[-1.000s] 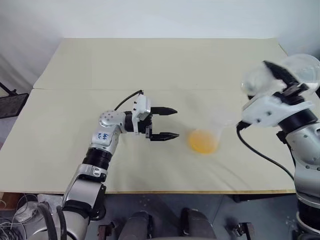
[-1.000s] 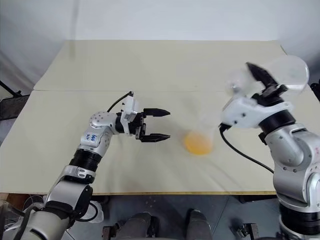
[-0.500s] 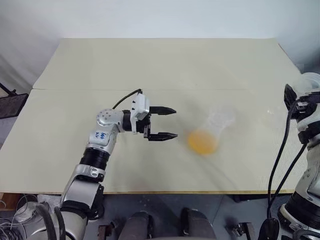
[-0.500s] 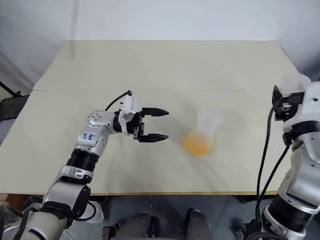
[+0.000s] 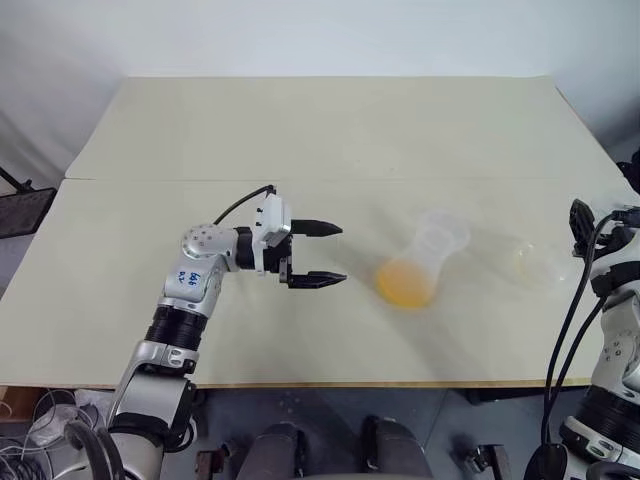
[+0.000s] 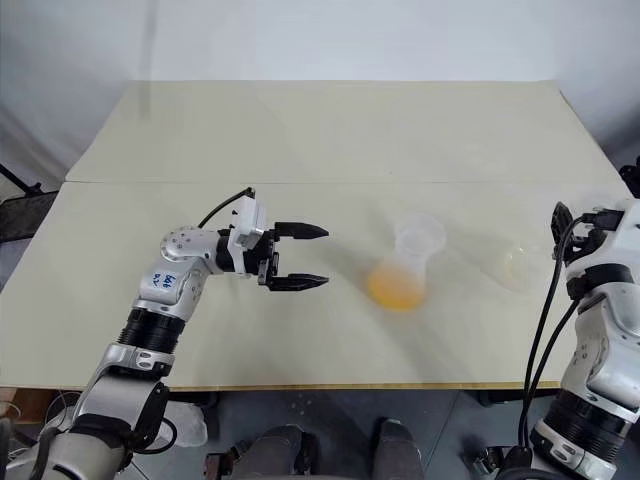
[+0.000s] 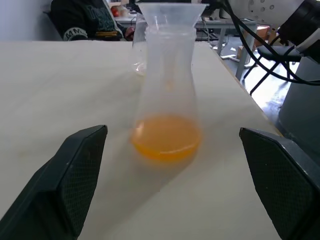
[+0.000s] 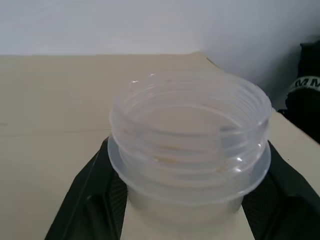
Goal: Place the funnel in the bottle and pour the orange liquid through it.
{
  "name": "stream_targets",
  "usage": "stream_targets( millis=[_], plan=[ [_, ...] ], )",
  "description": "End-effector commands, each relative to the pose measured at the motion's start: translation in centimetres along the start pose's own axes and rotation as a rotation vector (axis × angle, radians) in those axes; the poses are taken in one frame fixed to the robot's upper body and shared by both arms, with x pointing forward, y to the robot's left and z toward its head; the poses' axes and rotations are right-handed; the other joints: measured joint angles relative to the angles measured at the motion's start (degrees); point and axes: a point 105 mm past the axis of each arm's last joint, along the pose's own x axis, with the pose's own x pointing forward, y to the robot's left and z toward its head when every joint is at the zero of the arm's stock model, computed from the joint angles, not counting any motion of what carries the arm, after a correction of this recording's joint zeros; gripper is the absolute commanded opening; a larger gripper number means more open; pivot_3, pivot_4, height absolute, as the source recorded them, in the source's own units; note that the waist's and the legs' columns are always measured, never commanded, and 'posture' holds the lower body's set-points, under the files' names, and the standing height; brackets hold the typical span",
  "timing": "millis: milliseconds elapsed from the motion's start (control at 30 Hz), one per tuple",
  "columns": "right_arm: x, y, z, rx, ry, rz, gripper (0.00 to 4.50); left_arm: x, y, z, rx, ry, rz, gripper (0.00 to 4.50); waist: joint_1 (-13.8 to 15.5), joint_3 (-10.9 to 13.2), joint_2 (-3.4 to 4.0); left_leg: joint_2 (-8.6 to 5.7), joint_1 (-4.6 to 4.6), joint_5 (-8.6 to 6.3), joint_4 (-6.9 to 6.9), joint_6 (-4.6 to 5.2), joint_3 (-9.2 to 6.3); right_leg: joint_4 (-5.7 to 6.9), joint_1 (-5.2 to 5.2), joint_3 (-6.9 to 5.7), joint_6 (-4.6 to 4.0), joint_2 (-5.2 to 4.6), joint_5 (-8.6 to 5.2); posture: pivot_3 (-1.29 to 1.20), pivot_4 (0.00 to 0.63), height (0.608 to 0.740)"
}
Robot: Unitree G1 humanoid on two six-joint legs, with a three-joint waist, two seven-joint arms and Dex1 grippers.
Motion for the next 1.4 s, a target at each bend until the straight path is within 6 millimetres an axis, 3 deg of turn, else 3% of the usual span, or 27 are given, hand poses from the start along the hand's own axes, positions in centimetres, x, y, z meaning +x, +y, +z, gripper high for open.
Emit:
stream_targets(
  millis=[33,67,100,333,533,700,800,933,1133,1233,1400],
  plan=[
    [-0.2,-0.5,2.2,-0.017,-0.080,0.006,4.11,0.1,-0.1,1.0,0.032,-0.027,0.005,4.50,-0.04,0.00,0.00,0.00,0.00,0.00,0.00,0.00,0.00,0.00,0.00,0.01,0.00,0.00,0.00,0.00,0.150,0.740],
    [-0.2,-0.6,2.3,-0.018,-0.081,0.007,4.45,0.1,-0.1,0.9,0.029,-0.025,0.010,4.50,-0.05,0.00,0.00,0.01,0.00,0.00,-0.01,0.00,0.00,0.00,0.00,0.01,0.00,0.01,0.00,0.00,0.150,0.740],
    [-0.3,-0.7,2.5,-0.018,-0.082,0.005,4.48,0.1,-0.1,0.9,0.026,-0.022,0.015,4.50,-0.05,0.00,0.00,0.02,0.00,0.00,0.00,0.00,0.00,0.00,0.00,0.00,0.00,0.02,0.00,0.00,0.150,0.740],
    [-1.0,-1.3,5.2,-0.057,-0.129,0.024,4.48,0.1,0.4,0.0,-0.018,0.016,0.071,4.50,0.01,0.00,0.00,0.02,0.00,0.00,0.00,0.00,0.01,0.00,0.00,0.01,0.00,0.01,0.00,0.00,0.150,0.740],
    [-1.5,-1.2,7.5,-0.096,-0.169,0.069,4.48,0.3,1.0,0.7,-0.066,-0.041,0.103,4.50,0.10,0.00,0.00,0.01,-0.01,0.00,0.01,0.00,0.02,0.00,0.00,0.01,0.00,0.00,0.00,0.00,0.150,0.740],
    [-3.0,1.6,11.1,-0.118,-0.230,0.270,4.48,-0.1,1.8,1.3,-0.055,-0.057,0.158,4.50,0.12,0.01,0.01,0.03,-0.01,0.00,0.00,0.00,0.01,-0.02,0.00,0.00,0.00,0.00,0.00,0.00,0.150,0.740],
    [-5.0,4.0,11.9,-0.144,-0.211,0.461,4.48,-0.7,1.6,1.7,-0.061,-0.094,0.141,4.50,0.16,0.02,-0.01,0.06,-0.01,0.00,0.00,0.00,0.00,-0.03,0.00,-0.01,0.00,0.02,0.00,0.00,0.150,0.740],
    [-10.1,6.9,9.4,-0.182,-0.043,0.790,4.48,-3.0,1.2,0.6,-0.012,-0.039,0.122,4.50,0.46,0.05,-0.07,0.05,-0.04,0.00,-0.02,0.00,-0.06,-0.15,0.07,-0.08,0.00,0.02,0.00,0.00,0.150,0.740],
    [-15.5,5.5,2.1,-0.253,0.285,0.950,4.48,-6.0,1.2,-1.6,-0.048,0.030,0.158,4.50,1.06,0.06,-0.20,-0.01,0.00,-0.03,-0.03,0.06,0.04,-0.50,0.22,0.04,0.06,0.04,0.04,0.00,0.150,0.740],
    [-16.5,4.8,0.0,-0.246,0.326,0.960,4.48,-6.5,0.9,-2.1,-0.052,0.035,0.163,4.50,0.99,0.04,-0.24,-0.03,0.03,-0.03,0.01,0.09,0.11,-0.55,0.25,0.12,0.08,0.03,0.05,0.00,0.150,0.740],
    [-16.1,4.8,-1.4,-0.221,0.303,0.936,4.48,-7.1,0.7,-1.8,-0.031,0.031,0.196,4.50,0.70,0.04,-0.24,0.01,0.07,-0.03,-0.01,0.08,0.08,-0.46,0.19,0.15,0.08,0.03,0.05,0.00,0.150,0.740]
  ],
)
